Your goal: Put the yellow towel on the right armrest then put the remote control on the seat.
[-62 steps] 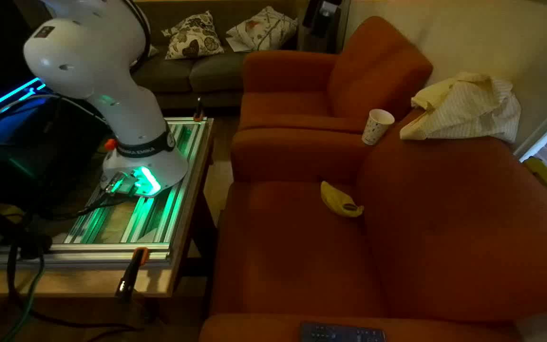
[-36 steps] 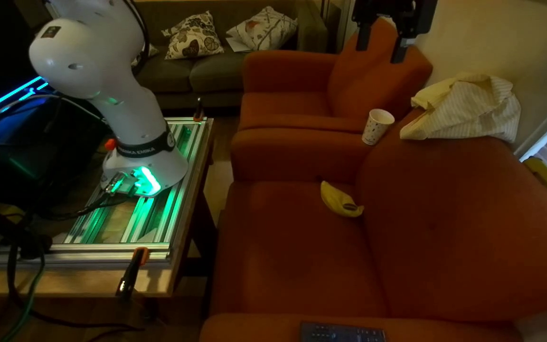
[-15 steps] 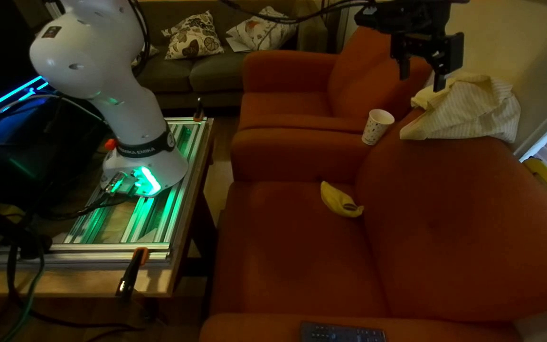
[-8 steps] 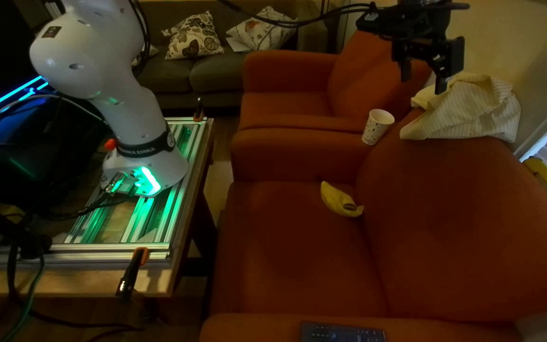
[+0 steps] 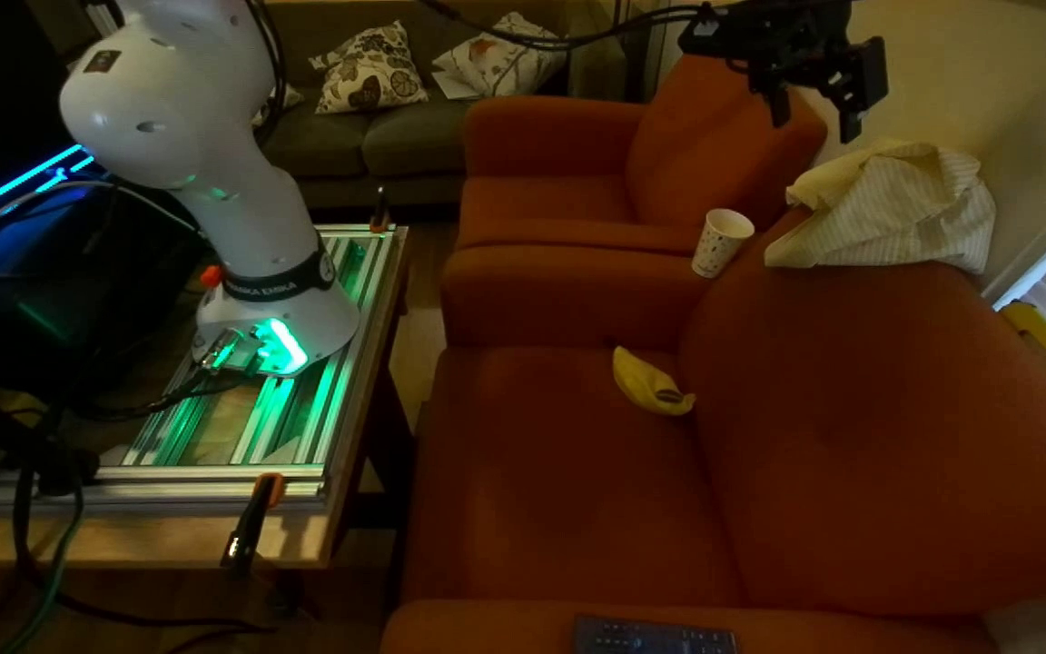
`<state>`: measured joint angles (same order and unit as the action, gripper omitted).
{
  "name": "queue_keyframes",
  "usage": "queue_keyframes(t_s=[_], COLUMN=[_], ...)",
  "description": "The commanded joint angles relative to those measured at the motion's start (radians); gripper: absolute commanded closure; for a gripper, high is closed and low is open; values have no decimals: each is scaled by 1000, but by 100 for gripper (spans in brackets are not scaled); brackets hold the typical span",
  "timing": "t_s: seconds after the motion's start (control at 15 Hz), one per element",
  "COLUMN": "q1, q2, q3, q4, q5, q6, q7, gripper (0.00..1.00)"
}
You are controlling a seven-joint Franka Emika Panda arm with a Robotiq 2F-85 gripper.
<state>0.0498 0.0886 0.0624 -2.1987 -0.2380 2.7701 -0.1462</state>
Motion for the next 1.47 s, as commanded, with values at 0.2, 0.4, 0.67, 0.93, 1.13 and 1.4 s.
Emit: queue_keyframes(t_s=[0.2,0.4,0.67,0.93,1.13,1.4], q1=[1,16,11,-38,-36,-32], q2=[94,146,224,306,363,404], q3=[8,-33,-34,44,53,43], q4=[12,47,103,163,215,258], q5=[30,-32,11,104,127,118], q6=[217,271,300,311,317,314], q7=[-28,49,53,19,19,15], gripper=[0,0,0,0,0,34])
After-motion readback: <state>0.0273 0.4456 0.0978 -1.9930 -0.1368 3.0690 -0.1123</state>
